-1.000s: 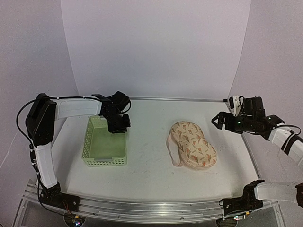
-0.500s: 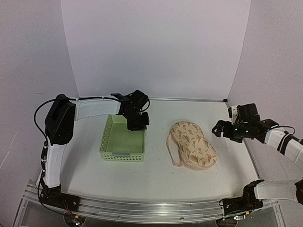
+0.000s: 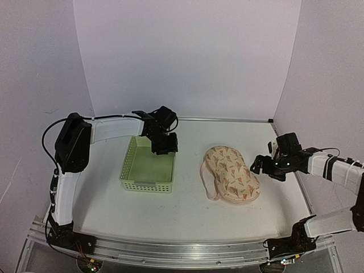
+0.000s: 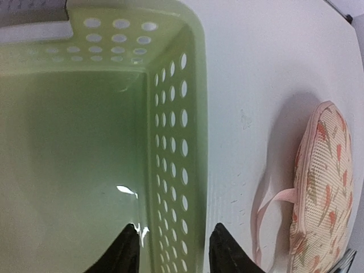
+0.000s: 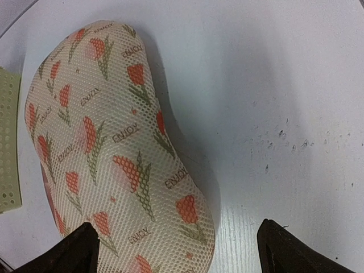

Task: Unzip the laundry bag and remove the bra
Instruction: Move the bin to the center of the board, then adjust the laundry bag at the center of the board, then pick up the laundry bag from the center of the board, then place the laundry bag at the center of the board, then move the laundry bag to the center of the board.

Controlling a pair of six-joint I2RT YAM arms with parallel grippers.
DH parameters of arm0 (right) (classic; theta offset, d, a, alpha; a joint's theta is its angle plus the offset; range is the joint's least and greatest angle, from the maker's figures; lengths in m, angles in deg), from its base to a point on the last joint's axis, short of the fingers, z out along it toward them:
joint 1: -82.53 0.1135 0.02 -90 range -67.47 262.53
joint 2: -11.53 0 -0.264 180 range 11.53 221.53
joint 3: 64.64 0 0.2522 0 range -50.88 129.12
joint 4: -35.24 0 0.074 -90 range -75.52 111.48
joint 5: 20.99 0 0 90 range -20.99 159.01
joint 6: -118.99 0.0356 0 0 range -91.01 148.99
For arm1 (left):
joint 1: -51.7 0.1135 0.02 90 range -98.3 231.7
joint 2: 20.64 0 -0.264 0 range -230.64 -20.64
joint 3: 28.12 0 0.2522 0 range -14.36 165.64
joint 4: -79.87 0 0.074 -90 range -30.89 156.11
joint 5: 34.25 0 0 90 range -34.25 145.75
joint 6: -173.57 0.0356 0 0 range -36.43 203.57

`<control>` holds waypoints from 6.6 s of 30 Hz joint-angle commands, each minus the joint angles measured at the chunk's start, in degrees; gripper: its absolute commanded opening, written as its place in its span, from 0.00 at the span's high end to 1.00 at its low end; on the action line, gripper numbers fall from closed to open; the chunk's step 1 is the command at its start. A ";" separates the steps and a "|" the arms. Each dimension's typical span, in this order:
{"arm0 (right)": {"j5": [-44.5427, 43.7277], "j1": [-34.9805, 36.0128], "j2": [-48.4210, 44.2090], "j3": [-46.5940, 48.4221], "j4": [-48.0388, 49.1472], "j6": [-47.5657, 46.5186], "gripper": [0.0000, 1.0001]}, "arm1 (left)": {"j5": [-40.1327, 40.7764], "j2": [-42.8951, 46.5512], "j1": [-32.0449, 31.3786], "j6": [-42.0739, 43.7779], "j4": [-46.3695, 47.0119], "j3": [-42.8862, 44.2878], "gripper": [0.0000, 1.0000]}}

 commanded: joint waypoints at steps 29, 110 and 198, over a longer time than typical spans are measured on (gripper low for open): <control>3.99 16.43 7.32 -4.43 18.98 24.53 0.21 | -3.60 19.71 1.67 9.71 -0.36 -7.35 0.32; 4.88 13.37 12.29 5.65 28.97 20.66 1.00 | -11.53 16.15 -2.77 13.19 -0.36 -3.56 0.27; -21.32 27.76 -18.13 6.80 -4.43 2.58 0.03 | -22.41 9.04 -7.95 34.66 2.12 2.58 0.19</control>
